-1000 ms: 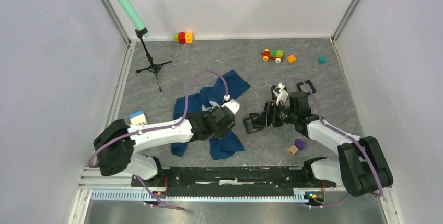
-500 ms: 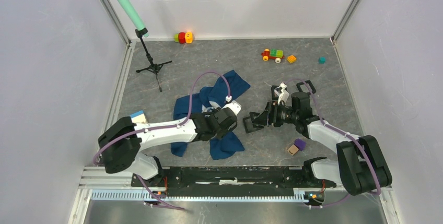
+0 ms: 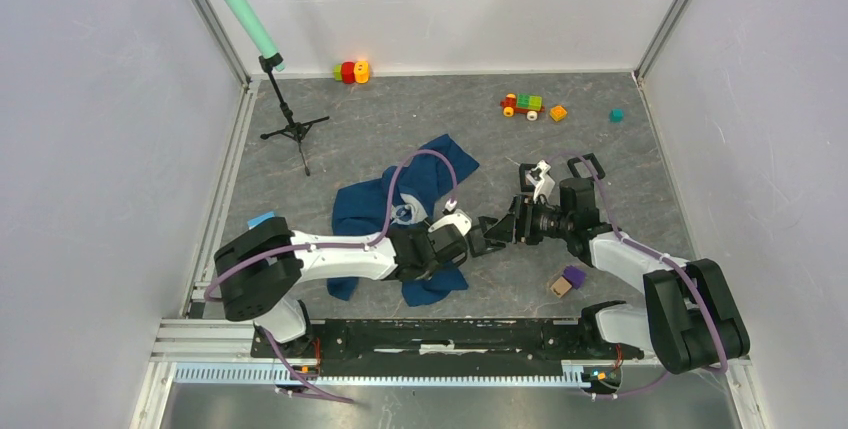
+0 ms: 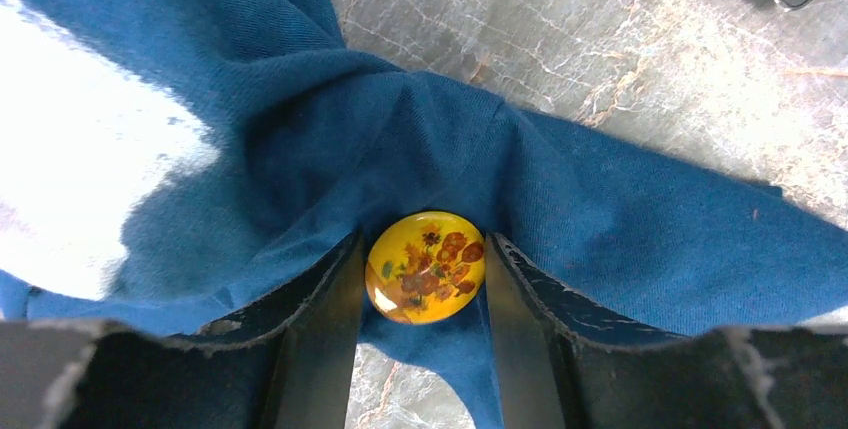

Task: Remove the brooch from the garment

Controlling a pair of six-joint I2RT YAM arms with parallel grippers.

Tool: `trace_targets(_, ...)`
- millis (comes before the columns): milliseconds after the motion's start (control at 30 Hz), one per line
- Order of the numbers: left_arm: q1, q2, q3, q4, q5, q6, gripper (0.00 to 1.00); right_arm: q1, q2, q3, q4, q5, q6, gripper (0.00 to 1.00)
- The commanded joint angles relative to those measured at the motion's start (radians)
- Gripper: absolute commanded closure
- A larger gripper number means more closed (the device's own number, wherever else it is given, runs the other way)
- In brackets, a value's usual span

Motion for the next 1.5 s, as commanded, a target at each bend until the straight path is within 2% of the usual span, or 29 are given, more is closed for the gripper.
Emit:
trace_targets(0,-0.005,0.034,0.018,0.030,-0.012,-0.046,0.46,-0.009,0.002,-0.006,0.038,-0.028,-0.002,0.36)
trace_targets(200,-0.001,0.074,0.036,0.012,0.026,-0.041,0.37,-0.015,0.000,-0.008,0.037,-0.034,-0.002,0.36)
trace_targets(333,0.002,0.112,0.052,-0.010,0.014,-0.038,0.36,-0.019,0.000,-0.008,0.039,-0.038,-0.003,0.36)
trace_targets(567,0.003,0.084,0.061,-0.029,-0.014,-0.029,0.55,-0.026,0.001,-0.008,0.038,-0.048,-0.005,0.36)
trace_targets(733,0.012,-0.020,0.061,-0.051,-0.032,-0.020,0.57,-0.031,-0.001,-0.009,0.038,-0.051,-0.005,0.36)
trace_targets(800,0.030,-0.069,0.060,-0.051,-0.018,-0.021,0.61,-0.036,-0.001,-0.009,0.039,-0.053,-0.007,0.36)
trace_targets(900,0.087,-0.141,0.039,-0.028,0.050,-0.026,0.63,-0.037,0.000,-0.010,0.039,-0.054,-0.004,0.36)
trace_targets(1100,0.194,-0.246,-0.012,0.024,0.216,-0.037,0.61,-0.040,-0.002,-0.008,0.039,-0.056,-0.002,0.36)
trace_targets(1233,0.206,-0.275,-0.010,0.065,0.352,-0.051,0.60,-0.042,0.003,-0.007,0.046,-0.057,0.005,0.37)
trace_targets(1333,0.207,-0.269,-0.010,0.140,0.464,-0.082,0.60,-0.042,0.006,-0.034,0.118,-0.077,0.060,0.36)
trace_targets(1467,0.210,-0.217,-0.005,0.238,0.492,-0.122,0.59,-0.042,0.014,-0.089,0.231,-0.079,0.145,0.36)
